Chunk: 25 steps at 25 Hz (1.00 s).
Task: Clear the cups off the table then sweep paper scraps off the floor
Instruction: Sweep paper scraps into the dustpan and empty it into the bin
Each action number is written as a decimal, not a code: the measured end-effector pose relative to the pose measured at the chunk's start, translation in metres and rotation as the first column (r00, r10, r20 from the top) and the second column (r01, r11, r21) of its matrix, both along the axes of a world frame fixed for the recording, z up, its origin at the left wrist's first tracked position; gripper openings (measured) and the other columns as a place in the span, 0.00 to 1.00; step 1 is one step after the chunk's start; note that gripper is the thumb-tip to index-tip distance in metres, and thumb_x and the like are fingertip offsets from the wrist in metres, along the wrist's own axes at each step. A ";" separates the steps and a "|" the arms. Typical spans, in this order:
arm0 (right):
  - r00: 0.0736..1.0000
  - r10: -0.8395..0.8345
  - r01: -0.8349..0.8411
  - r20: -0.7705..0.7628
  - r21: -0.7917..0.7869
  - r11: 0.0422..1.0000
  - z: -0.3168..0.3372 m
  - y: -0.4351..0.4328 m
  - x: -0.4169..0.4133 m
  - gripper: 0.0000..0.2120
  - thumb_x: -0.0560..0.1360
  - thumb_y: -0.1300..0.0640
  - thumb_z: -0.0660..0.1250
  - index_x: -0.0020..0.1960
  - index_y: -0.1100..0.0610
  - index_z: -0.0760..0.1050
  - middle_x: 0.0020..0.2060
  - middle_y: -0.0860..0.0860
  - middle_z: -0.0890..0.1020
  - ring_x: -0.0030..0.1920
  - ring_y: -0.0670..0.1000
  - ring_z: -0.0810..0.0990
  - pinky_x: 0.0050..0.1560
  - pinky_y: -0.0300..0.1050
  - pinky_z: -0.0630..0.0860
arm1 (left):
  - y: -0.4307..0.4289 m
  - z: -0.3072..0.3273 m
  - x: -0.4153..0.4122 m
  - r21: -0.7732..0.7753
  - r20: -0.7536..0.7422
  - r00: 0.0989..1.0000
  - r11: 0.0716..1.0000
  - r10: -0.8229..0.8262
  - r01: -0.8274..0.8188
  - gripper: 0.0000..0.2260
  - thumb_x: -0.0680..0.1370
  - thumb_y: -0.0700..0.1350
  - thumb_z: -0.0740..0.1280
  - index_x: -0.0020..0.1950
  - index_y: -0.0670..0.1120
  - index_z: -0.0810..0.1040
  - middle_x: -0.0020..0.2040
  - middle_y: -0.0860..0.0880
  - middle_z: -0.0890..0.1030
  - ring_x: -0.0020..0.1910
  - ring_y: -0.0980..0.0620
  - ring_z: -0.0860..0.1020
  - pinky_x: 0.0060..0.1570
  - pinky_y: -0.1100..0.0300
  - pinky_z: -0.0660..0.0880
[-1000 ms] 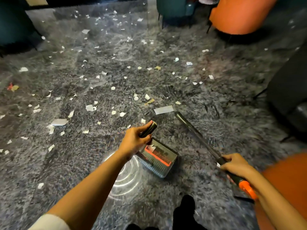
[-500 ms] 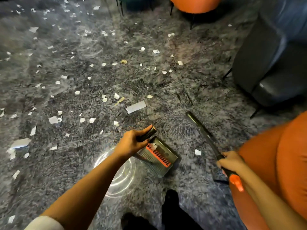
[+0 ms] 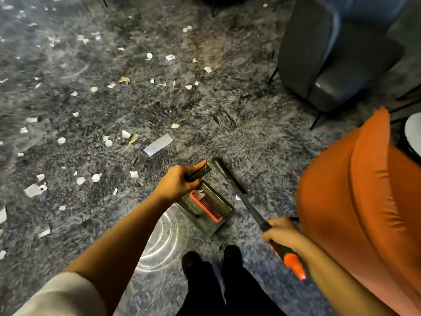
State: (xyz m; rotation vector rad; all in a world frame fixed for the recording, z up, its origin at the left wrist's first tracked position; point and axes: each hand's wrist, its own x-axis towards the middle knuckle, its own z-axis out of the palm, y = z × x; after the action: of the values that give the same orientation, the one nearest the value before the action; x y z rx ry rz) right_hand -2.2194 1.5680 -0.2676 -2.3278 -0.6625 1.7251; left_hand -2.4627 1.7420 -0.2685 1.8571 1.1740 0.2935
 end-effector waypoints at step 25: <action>0.986 0.127 -0.142 0.106 0.156 0.978 0.051 0.162 -0.086 0.15 0.69 0.75 0.64 0.55 0.73 0.75 0.25 0.58 0.74 0.15 0.50 0.70 0.16 0.35 0.67 | 0.010 0.015 -0.190 -0.089 0.256 0.746 0.783 0.615 -0.616 0.21 0.75 0.36 0.70 0.67 0.46 0.74 0.45 0.57 0.76 0.27 0.67 0.67 0.26 0.72 0.66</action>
State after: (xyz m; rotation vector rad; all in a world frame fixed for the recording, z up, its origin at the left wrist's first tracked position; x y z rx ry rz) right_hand -2.3057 1.7296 -0.2168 -2.3104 -0.9608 1.5533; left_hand -2.6526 1.7516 -0.2530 1.3114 1.5596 0.8949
